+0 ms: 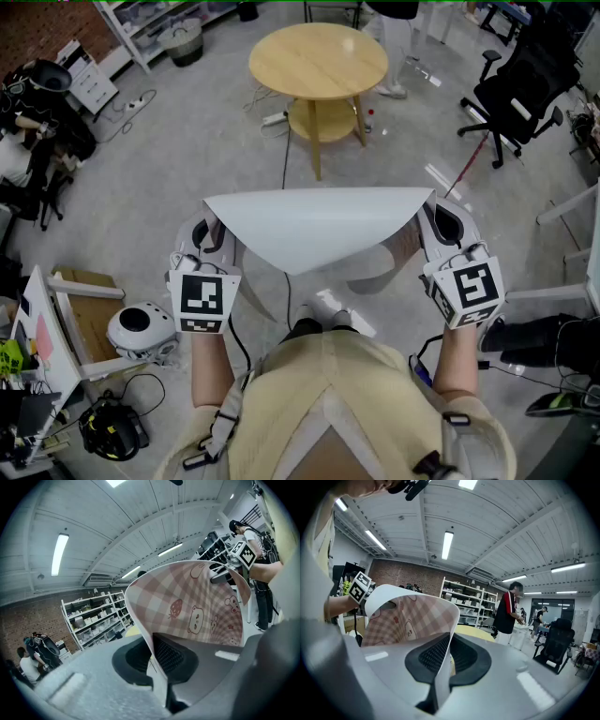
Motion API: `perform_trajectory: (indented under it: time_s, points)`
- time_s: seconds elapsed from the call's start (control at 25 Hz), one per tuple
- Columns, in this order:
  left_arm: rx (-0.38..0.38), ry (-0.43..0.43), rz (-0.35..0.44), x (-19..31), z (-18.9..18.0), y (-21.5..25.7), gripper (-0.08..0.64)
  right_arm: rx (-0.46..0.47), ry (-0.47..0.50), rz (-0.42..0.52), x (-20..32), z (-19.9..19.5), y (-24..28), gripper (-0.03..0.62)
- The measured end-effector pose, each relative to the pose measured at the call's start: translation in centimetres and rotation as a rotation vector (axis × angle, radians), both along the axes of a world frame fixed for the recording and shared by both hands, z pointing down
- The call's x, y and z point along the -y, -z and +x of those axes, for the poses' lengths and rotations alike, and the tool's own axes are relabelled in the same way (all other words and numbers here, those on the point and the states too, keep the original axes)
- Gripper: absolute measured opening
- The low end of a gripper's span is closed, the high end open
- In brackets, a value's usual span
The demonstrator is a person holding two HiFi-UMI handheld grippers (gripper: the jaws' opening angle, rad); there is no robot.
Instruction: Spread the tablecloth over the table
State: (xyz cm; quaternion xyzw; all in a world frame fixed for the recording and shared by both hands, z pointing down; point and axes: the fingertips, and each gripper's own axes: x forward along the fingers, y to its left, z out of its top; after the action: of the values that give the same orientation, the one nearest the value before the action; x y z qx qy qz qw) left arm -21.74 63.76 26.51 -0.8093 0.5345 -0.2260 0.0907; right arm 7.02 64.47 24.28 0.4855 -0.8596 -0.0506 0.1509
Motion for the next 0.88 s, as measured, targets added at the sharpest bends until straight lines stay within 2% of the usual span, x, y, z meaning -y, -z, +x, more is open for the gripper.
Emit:
perform_trajectory:
  time_s: [0.4, 0.88]
  points:
    - [0.003, -0.003, -0.032, 0.2, -1.8, -1.5, 0.005, -0.016, -0.031, -0.056, 0.5, -1.7, -1.5, 0.008]
    - [-0.005, -0.028, -0.063, 1.4, -6.2, -3.0, 0.005, -0.059, -0.055, -0.087, 2.9, -6.4, -2.1, 0.009]
